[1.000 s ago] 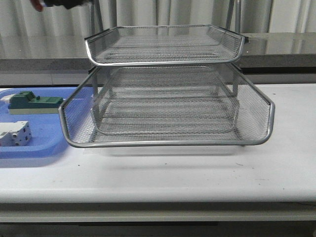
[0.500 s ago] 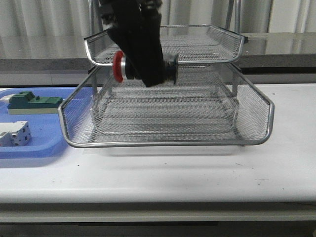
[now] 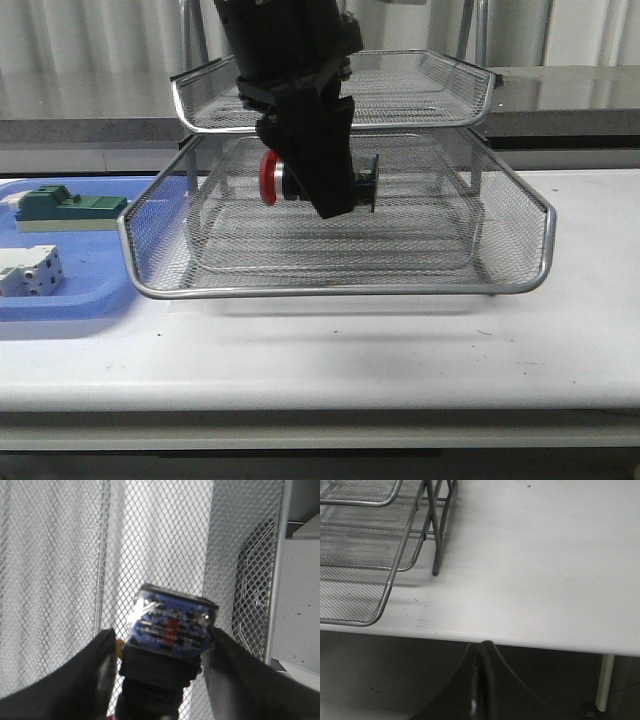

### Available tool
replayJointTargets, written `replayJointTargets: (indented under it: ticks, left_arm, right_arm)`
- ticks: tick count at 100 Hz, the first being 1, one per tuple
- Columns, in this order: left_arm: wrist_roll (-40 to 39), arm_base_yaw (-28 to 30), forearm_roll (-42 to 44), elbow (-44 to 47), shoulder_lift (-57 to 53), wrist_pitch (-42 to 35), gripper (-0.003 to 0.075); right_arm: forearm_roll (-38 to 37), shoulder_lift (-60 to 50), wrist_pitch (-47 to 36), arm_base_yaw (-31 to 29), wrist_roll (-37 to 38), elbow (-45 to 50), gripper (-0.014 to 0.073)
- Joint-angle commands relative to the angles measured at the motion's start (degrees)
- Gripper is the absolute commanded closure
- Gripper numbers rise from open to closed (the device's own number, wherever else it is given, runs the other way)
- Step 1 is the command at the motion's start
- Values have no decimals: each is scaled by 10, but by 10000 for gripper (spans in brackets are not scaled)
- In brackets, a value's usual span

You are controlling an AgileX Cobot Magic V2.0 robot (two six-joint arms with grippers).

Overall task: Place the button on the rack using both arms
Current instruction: 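Carry the push button with the left gripper over the pulled-out mesh tray, then lower the button onto the mesh tray and open the left gripper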

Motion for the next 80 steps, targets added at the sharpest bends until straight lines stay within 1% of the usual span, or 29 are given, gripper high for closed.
replayJointTargets:
  ticks: [1, 8, 43, 54, 67, 80]
  left_arm:
    - [-7, -4, -10, -15, -32, -18, 319]
    - [-7, -4, -10, -15, -32, -19, 295]
    - [-7, -4, -10, -17, -33, -18, 296]
    - [-8, -4, -10, -28, -35, 4, 296]
    - [-35, -4, -12, -51, -47, 34, 297]
    - [-61, -1, 2, -55, -73, 33, 300]
  right_arm:
    - [-4, 3, -37, -3, -1, -19, 664]
    - [-4, 3, -37, -3, -1, -19, 664]
    - [-4, 3, -37, -3, -1, -19, 664]
    - [-4, 3, -37, -3, -1, -19, 664]
    - [-4, 3, -37, -3, -1, -19, 664]
    - [-4, 3, -37, -3, -1, -19, 664]
